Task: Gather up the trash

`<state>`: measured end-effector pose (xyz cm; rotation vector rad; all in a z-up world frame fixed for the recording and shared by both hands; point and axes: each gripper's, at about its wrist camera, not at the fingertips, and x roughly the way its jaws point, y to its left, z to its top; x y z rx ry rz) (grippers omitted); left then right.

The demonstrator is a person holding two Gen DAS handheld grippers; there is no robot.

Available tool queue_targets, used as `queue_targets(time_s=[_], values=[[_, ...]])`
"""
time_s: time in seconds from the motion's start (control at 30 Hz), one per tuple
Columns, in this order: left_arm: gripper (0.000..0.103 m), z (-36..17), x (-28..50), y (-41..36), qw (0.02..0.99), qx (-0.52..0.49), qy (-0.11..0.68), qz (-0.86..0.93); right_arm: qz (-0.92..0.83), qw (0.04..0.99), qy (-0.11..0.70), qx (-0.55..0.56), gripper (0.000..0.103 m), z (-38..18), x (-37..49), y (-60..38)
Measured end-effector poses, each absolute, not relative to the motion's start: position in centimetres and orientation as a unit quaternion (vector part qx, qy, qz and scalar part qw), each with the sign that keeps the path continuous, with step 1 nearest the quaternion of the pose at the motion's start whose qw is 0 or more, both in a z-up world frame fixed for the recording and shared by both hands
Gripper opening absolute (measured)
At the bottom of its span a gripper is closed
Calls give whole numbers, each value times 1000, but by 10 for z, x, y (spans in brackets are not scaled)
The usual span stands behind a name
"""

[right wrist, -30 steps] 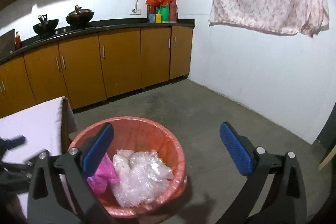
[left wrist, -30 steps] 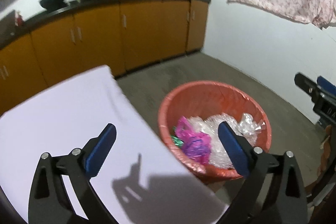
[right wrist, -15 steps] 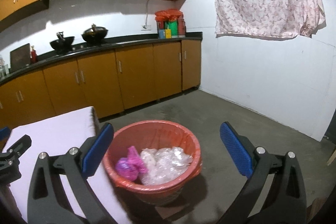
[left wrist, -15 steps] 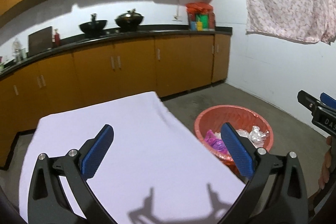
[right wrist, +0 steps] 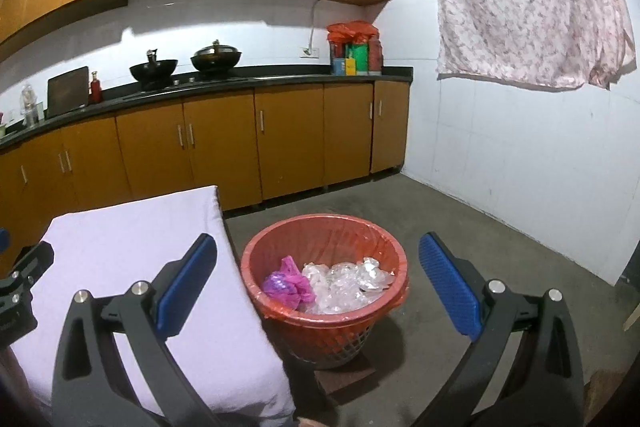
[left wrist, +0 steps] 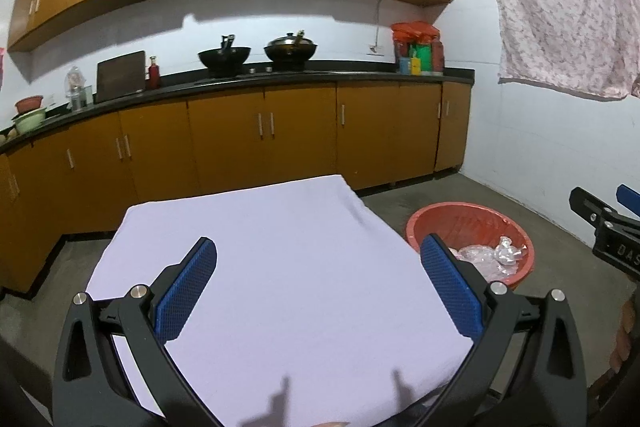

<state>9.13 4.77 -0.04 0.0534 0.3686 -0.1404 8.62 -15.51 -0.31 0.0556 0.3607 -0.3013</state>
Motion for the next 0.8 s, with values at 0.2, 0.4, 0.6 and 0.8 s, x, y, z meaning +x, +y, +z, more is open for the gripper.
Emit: queue_targets(time_s=[0.2, 0.4, 0.6, 0.8], values=[[101, 0, 78, 61, 983, 21, 175, -53, -139, 976, 170, 18, 99, 1, 73, -146], [101, 0, 69, 67, 984, 13, 168, -49, -127, 978, 166, 16, 99, 2, 64, -137], [101, -1, 65, 69, 985, 14, 163, -47, -122, 979, 163, 13, 99, 3, 61, -133], [101, -2, 63, 70, 985, 15, 164, -47, -120, 979, 163, 12, 99, 3, 60, -131]])
